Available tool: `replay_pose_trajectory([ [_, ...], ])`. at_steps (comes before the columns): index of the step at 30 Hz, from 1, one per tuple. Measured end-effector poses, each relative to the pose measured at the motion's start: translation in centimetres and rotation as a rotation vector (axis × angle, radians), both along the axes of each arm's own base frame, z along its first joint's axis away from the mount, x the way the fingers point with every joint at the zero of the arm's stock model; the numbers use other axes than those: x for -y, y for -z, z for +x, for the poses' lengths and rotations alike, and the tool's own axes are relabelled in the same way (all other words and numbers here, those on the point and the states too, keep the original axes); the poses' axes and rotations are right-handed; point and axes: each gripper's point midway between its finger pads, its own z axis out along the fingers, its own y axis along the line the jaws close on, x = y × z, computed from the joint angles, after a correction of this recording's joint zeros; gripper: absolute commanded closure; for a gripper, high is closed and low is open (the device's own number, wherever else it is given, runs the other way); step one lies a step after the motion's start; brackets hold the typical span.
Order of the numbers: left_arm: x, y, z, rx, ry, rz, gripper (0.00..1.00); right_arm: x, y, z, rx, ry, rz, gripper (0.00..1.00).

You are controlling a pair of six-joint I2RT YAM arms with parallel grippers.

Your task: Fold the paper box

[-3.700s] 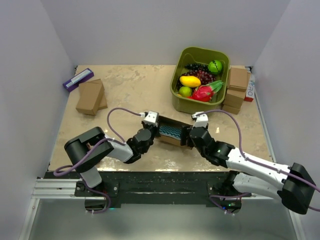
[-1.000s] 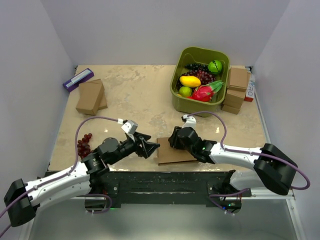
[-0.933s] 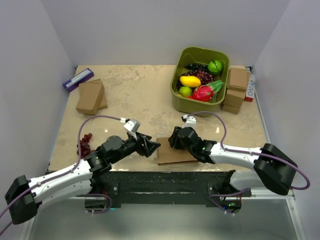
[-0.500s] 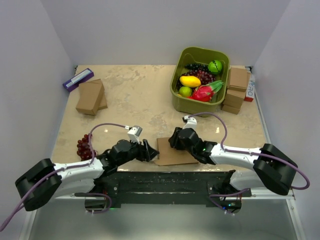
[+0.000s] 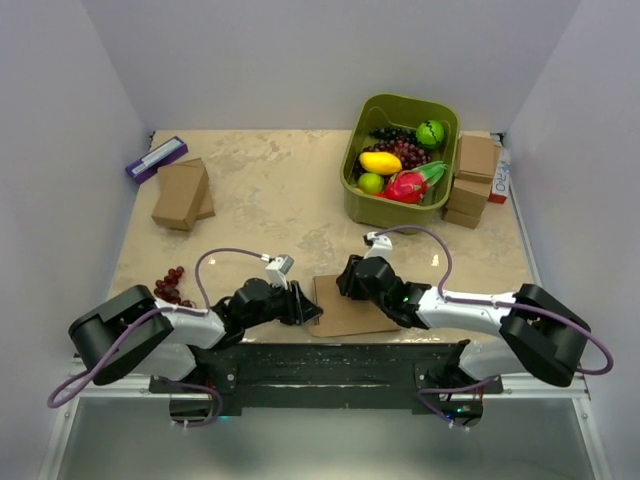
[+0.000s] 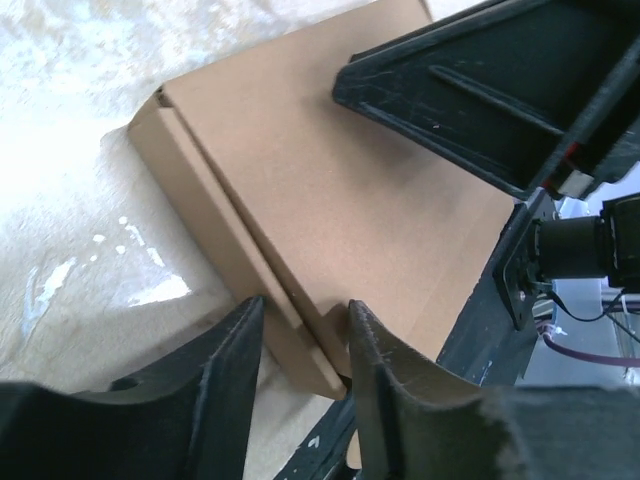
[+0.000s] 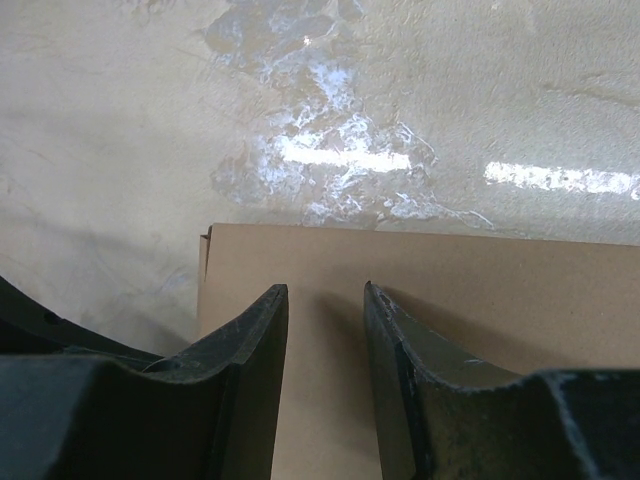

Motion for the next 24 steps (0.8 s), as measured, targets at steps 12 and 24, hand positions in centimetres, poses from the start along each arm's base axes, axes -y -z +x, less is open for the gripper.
replay_pose_trajectory([
  [12, -1.0, 1.0, 2.7, 0.016, -0.046, 0.08, 0.69, -0.4, 0.1, 0.7, 0.01, 0.004, -0.037, 0.48],
  [24, -1.7, 0.0, 8.1, 0.131, -0.092, 0.191, 0.66, 2.3, -6.6, 0.0, 0.054, 0.0, -0.1, 0.07],
])
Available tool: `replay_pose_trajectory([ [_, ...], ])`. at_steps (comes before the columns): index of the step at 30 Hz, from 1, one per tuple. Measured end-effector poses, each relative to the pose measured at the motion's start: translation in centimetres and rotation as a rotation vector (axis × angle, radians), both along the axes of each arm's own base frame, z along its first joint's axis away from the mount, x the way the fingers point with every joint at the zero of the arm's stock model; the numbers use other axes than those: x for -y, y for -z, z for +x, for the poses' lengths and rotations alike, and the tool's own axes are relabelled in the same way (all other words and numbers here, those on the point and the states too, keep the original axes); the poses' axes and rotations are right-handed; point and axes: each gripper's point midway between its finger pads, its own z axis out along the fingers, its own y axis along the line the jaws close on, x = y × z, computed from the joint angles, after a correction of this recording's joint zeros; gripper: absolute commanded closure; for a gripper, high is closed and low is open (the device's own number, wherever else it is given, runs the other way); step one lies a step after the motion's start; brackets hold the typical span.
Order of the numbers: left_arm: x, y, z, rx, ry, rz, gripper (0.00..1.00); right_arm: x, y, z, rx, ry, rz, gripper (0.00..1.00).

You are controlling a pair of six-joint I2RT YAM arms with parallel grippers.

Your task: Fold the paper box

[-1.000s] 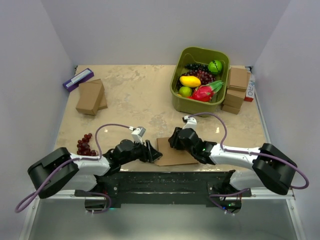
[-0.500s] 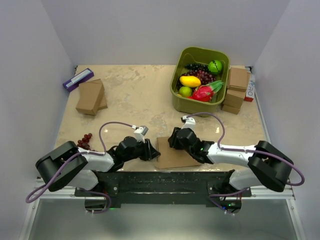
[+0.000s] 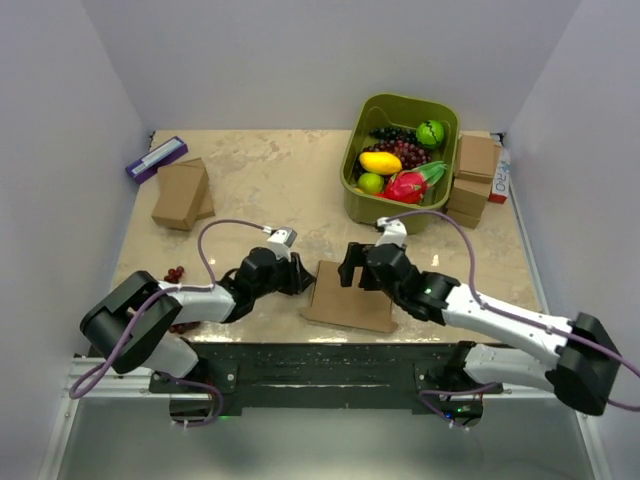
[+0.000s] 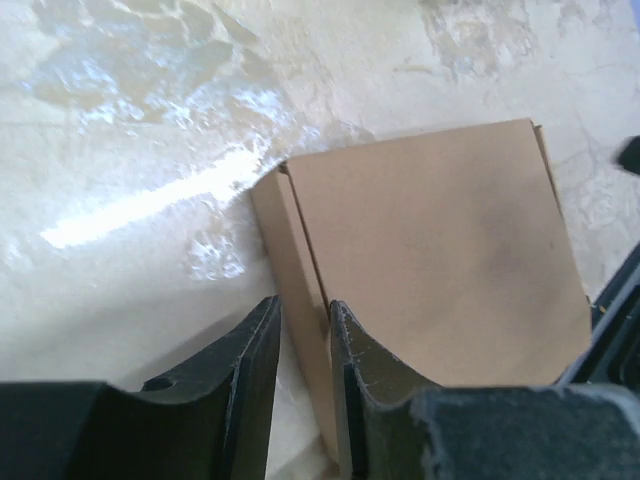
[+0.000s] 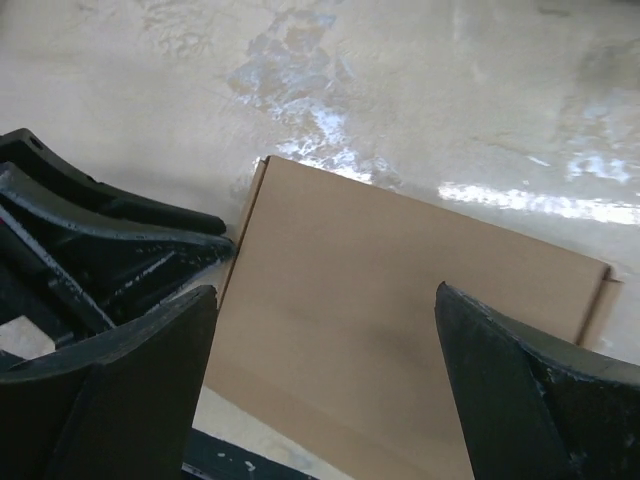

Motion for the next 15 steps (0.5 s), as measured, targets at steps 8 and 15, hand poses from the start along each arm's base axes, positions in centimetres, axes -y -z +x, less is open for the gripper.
replay_pose_trajectory([
  [8, -1.3, -0.7, 1.5, 0.03, 0.0, 0.03, 0.38, 7.7, 3.1, -0.9, -0.098, 0.158, 0.042, 0.15],
  [15, -2.6, -3.8, 2.8, 0.086, -0.017, -0.023, 0.23, 8.4, 7.6, -3.7, -0.268, 0.142, 0.033, 0.24],
])
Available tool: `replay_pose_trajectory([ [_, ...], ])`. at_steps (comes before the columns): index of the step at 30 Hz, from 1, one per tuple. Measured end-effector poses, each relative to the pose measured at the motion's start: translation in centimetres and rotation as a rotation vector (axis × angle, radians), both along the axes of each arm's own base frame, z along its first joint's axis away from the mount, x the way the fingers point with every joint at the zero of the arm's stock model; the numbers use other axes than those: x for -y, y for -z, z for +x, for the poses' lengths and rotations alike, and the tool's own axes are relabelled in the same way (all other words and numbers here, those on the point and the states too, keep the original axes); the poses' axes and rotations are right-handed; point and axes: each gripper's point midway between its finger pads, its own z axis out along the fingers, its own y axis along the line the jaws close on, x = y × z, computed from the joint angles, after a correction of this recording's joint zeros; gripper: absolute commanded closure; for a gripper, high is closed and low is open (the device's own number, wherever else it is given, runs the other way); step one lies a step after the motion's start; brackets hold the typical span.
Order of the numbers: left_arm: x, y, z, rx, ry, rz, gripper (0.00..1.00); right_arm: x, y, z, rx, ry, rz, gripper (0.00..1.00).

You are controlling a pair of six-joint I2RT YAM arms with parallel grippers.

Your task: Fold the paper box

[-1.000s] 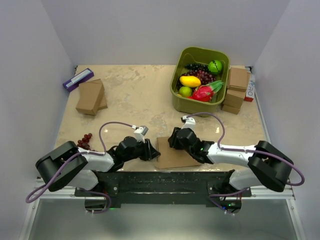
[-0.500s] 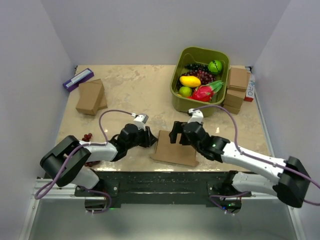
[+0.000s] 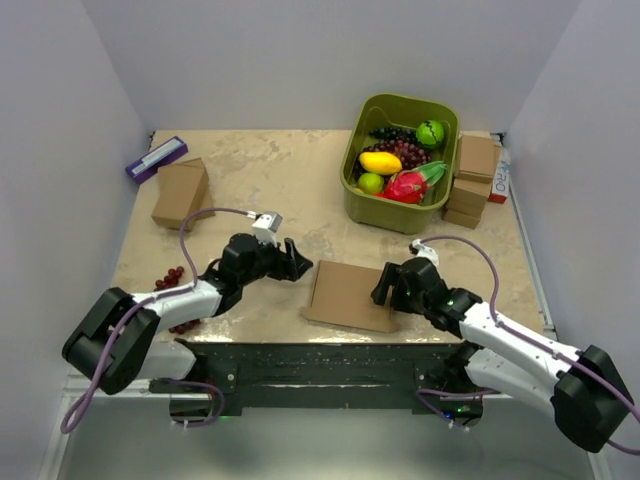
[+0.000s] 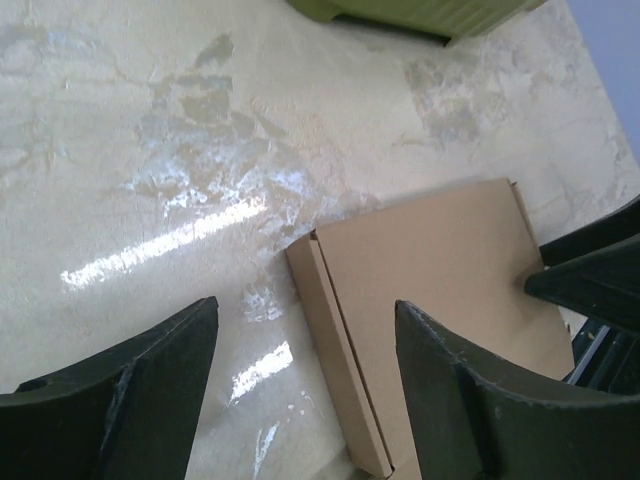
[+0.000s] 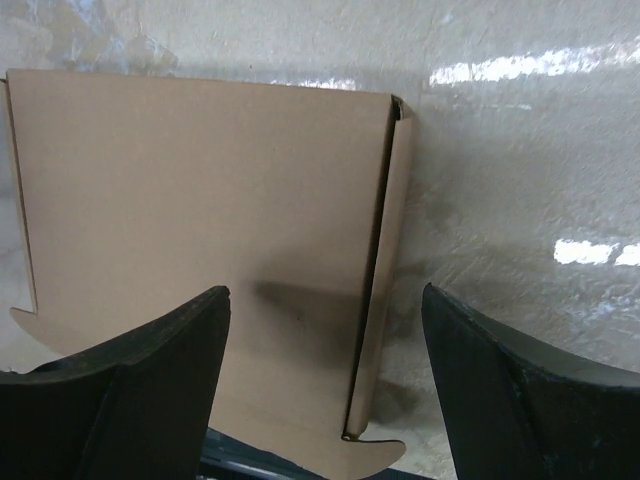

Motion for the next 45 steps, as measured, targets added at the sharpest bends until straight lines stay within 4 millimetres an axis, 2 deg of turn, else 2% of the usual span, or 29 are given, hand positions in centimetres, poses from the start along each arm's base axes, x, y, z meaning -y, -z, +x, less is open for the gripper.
replay_pose_trajectory([
  [5, -0.2, -1.6, 0.0, 0.025, 0.008, -0.029, 0.22, -0.1, 1.1, -0.9, -0.027, 0.009, 0.057, 0.36],
  [7, -0.4, -1.8, -0.1, 0.02, 0.014, -0.035, 0.21, -0.3, 1.7, -1.1, -0.039, 0.017, 0.09, 0.46],
  [9, -1.0, -2.1, -0.1, 0.012, 0.008, -0.042, 0.21, -0.9, 1.8, -0.9, -0.04, 0.013, 0.137, 0.55],
  [12, -2.1, -3.0, 0.2, 0.019, -0.012, -0.056, 0.2, -1.9, 2.0, -0.5, -0.038, 0.008, 0.207, 0.63],
  [13, -2.4, -3.5, 0.2, 0.026, -0.017, -0.062, 0.2, -2.3, 2.0, -0.3, -0.033, 0.006, 0.231, 0.69],
  [15, -2.7, -4.3, 0.2, 0.038, -0.016, -0.071, 0.19, -3.0, 2.2, -0.1, -0.035, -0.007, 0.277, 0.75],
  [16, -2.7, -4.6, 0.1, 0.042, -0.011, -0.077, 0.18, -3.4, 2.2, 0.0, -0.034, -0.012, 0.308, 0.84],
  [17, -2.8, -4.9, 0.0, 0.045, -0.006, -0.082, 0.16, -3.8, 2.1, 0.2, -0.031, -0.019, 0.325, 0.88],
  [19, -2.8, -5.0, -0.2, 0.041, 0.004, -0.087, 0.15, -4.7, 2.2, 0.4, -0.038, -0.04, 0.359, 0.93],
  [20, -2.9, -5.0, -0.3, 0.035, 0.004, -0.089, 0.14, -5.1, 2.1, 0.7, -0.033, -0.049, 0.376, 0.99],
  [24, -3.9, -4.4, -0.3, 0.006, -0.021, -0.117, 0.13, -6.3, 2.4, 1.3, -0.04, -0.079, 0.432, 1.0],
  [28, -4.8, -2.3, -1.3, -0.07, -0.049, -0.149, 0.12, -7.3, 2.5, 1.9, -0.039, -0.107, 0.479, 1.0],
  [37, -4.9, 1.6, -2.8, -0.216, -0.065, -0.15, 0.12, -8.4, 2.4, 2.5, -0.036, -0.146, 0.522, 1.0],
  [40, -4.7, 2.5, -3.1, -0.249, -0.063, -0.167, 0.21, -8.4, 2.3, 2.5, -0.037, -0.147, 0.518, 1.0],
  [41, -4.5, 2.7, -3.4, -0.262, -0.058, -0.182, 0.31, -8.4, 2.3, 2.5, -0.038, -0.149, 0.515, 1.0],
  [42, -4.4, 2.9, -3.6, -0.272, -0.053, -0.193, 0.36, -8.4, 2.3, 2.6, -0.037, -0.15, 0.512, 0.98],
  [43, -4.2, 3.0, -3.9, -0.284, -0.045, -0.209, 0.39, -8.4, 2.2, 2.6, -0.036, -0.151, 0.504, 0.95],
  [45, -4.1, 3.5, -4.3, -0.312, -0.041, -0.231, 0.53, -8.0, 2.1, 2.6, -0.033, -0.151, 0.474, 0.8],
])
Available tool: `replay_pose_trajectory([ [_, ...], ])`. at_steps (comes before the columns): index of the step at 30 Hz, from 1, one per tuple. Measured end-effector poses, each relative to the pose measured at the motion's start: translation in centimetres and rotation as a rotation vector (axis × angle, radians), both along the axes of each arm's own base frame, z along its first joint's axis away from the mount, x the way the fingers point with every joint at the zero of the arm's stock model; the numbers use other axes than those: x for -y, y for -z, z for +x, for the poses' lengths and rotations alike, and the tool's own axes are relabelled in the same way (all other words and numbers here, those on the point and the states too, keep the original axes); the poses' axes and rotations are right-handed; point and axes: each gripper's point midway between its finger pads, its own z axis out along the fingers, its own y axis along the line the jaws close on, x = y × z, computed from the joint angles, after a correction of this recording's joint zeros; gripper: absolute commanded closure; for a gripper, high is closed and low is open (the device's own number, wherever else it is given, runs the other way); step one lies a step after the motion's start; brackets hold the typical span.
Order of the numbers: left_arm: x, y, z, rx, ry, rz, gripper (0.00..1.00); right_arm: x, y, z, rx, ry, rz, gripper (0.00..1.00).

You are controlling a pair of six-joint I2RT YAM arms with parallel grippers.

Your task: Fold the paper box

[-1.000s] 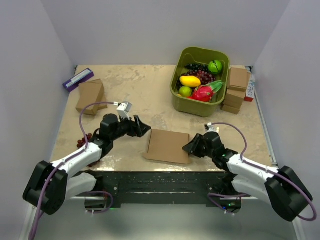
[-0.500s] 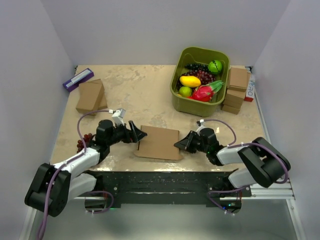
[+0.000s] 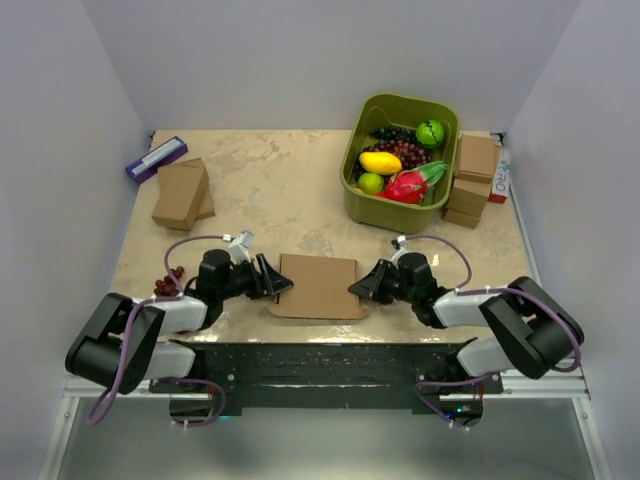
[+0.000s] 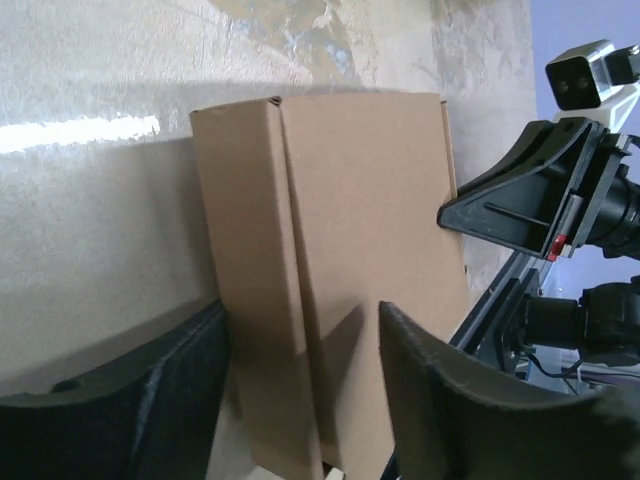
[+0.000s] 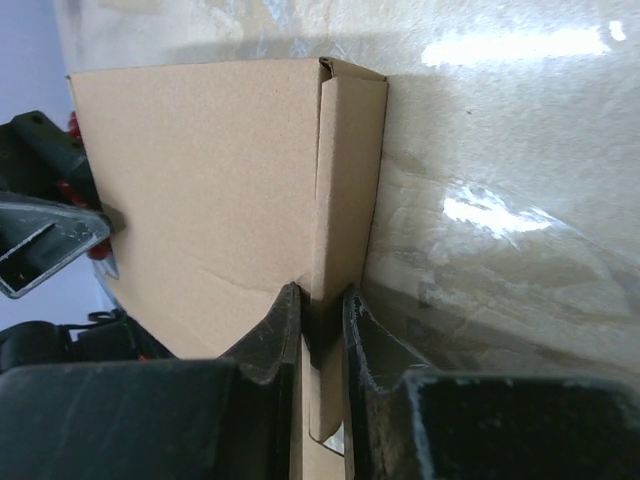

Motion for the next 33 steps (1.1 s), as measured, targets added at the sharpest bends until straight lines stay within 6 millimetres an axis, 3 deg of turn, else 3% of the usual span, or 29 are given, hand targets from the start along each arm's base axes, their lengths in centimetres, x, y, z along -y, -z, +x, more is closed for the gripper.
replay_pose_trajectory([
  [2, 0.1, 0.1, -0.2, -0.02, 0.0, -0.024, 0.65, 0.4, -0.1, 0.0, 0.013, -0.001, -0.033, 0.62],
  [5, 0.6, -0.4, -0.3, -0.037, 0.002, -0.075, 0.76, 1.1, -0.7, 0.3, 0.048, -0.007, -0.098, 0.45],
  [6, 0.8, -0.8, -0.3, -0.032, 0.006, -0.095, 0.79, 1.3, -1.0, 0.5, 0.067, -0.017, -0.123, 0.35],
  [9, 1.3, -1.6, -0.5, -0.03, 0.031, -0.133, 0.87, 1.5, -2.1, 1.1, 0.127, -0.05, -0.192, 0.26],
  [14, 1.9, -2.7, -0.7, -0.065, 0.081, -0.171, 0.9, 0.4, -6.7, 1.2, 0.356, -0.122, -0.377, 0.21],
  [18, 2.4, -4.4, -0.2, -0.082, 0.124, -0.208, 0.92, 0.7, -9.3, -0.2, 0.525, -0.164, -0.52, 0.18],
  [24, 1.6, -4.2, -0.8, -0.185, 0.154, -0.211, 0.99, 0.2, -9.5, -2.8, 0.653, -0.272, -0.698, 0.13],
  [27, 1.2, -3.0, -1.4, -0.246, 0.144, -0.172, 1.0, -2.2, -10.6, -4.0, 0.692, -0.329, -0.668, 0.08],
  [29, 0.9, -2.4, -2.0, -0.275, 0.146, -0.153, 1.0, -3.1, -12.0, -3.8, 0.711, -0.31, -0.647, 0.07],
  [33, 0.6, -2.4, -2.8, -0.284, 0.156, -0.133, 1.0, -3.2, -13.3, -3.3, 0.732, -0.271, -0.63, 0.07],
])
